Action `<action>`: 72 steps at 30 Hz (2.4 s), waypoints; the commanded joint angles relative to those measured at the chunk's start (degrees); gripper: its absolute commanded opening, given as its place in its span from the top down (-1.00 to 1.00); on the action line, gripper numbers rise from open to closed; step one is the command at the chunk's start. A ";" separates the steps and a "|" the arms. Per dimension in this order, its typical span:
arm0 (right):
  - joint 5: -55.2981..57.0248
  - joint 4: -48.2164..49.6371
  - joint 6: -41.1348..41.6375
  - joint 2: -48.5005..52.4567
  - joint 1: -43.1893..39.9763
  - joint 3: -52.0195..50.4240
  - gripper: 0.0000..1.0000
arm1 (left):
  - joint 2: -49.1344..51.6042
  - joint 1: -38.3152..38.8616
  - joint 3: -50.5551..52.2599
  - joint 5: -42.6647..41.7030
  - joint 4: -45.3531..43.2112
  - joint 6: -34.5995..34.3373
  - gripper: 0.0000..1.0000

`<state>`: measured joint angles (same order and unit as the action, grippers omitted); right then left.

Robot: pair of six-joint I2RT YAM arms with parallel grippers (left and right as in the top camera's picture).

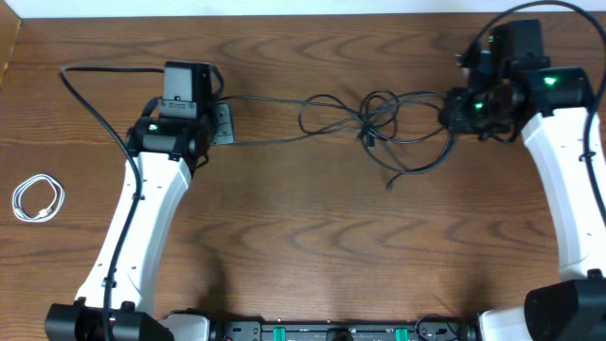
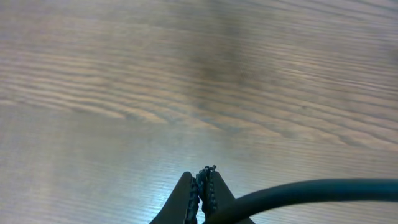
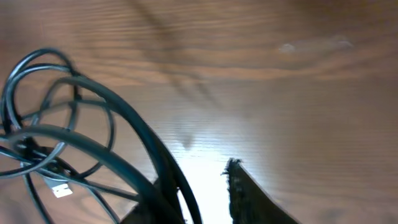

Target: Untangle cables

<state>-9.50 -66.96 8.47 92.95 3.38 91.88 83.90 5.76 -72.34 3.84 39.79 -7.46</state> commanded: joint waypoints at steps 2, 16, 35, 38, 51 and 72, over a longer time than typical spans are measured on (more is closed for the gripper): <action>7.50 -1.16 0.68 0.04 -4.37 0.55 0.21 | -0.11 -1.20 -0.79 3.52 0.31 0.33 0.85; -16.94 -3.69 -19.28 0.07 -7.17 0.46 -0.99 | -0.15 -1.07 -0.79 -6.03 -0.55 1.46 0.85; -20.44 3.26 -6.08 1.20 4.17 -0.17 -0.63 | -14.27 2.29 -0.83 -42.25 -29.92 -8.50 0.85; -19.56 5.97 -2.75 2.56 7.45 -0.17 -0.61 | -15.61 3.34 -0.83 -42.27 -35.58 -13.84 0.85; -19.54 14.84 6.32 6.78 15.96 -0.17 -0.53 | -15.96 6.49 -0.83 -42.18 -56.76 -29.27 0.85; -18.97 20.09 7.37 11.74 17.81 -0.17 -0.47 | -15.98 6.49 -0.83 -43.50 -58.82 -40.94 0.85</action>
<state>-28.67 -46.72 15.14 103.28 20.38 91.66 68.64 12.12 -72.34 -38.68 -18.22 -46.96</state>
